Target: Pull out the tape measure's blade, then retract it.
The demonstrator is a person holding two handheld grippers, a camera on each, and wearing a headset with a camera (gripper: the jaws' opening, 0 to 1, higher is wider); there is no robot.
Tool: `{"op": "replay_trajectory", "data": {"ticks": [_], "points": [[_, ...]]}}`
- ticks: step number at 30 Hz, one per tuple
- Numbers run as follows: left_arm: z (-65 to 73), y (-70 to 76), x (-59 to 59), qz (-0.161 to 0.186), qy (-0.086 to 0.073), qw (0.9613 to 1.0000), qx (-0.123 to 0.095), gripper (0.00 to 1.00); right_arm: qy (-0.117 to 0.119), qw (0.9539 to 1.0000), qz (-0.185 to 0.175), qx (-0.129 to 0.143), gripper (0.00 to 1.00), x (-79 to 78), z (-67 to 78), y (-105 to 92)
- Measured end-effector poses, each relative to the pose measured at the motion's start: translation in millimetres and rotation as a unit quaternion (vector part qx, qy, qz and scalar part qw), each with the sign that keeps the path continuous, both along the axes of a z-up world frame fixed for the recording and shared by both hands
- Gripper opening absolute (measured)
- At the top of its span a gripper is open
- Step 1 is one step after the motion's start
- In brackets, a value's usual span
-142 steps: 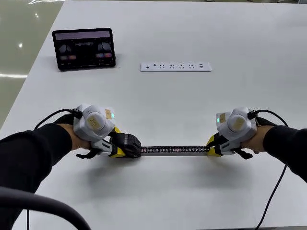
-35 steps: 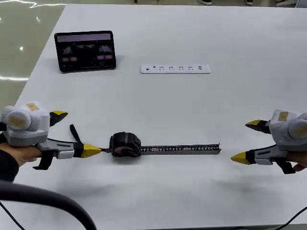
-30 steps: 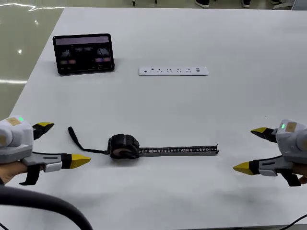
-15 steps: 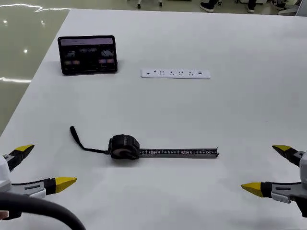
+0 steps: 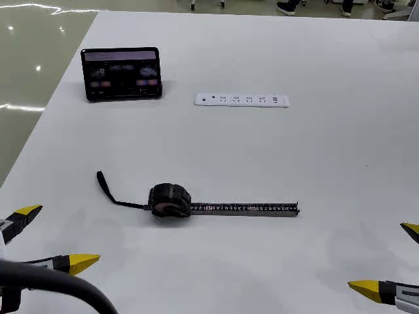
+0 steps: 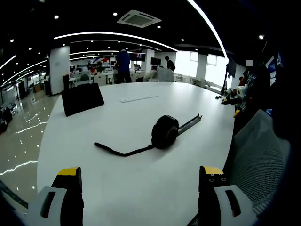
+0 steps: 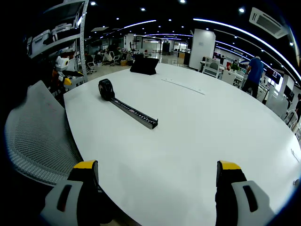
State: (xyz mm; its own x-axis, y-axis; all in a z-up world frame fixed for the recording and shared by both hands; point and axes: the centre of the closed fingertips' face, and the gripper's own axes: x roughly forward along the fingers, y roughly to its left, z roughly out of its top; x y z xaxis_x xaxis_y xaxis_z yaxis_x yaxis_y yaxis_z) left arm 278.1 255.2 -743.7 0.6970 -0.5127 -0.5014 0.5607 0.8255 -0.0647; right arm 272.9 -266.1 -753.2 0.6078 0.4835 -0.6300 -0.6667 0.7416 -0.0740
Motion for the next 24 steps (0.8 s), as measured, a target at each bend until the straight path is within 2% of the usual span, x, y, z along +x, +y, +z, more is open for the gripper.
{"op": "replay_trajectory", "data": {"ticks": [9, 18, 24], "points": [[4.7, 2.3, 2.9, -0.002, -0.004, 1.0000, -0.001, 0.99, 0.007, 0.9999, 0.006, -0.006, 1.00, -1.8, 1.6, -4.8], [5.1, 0.2, -0.5, -0.004, 0.008, 1.0000, -0.002, 1.00, 0.008, 0.9998, 0.016, -0.009, 1.00, -2.9, 2.8, -8.5], [3.9, -0.5, -2.1, -0.012, 0.006, 0.9999, 0.006, 1.00, 0.015, 0.9996, 0.024, -0.010, 1.00, -1.4, 1.6, -11.9]]}}
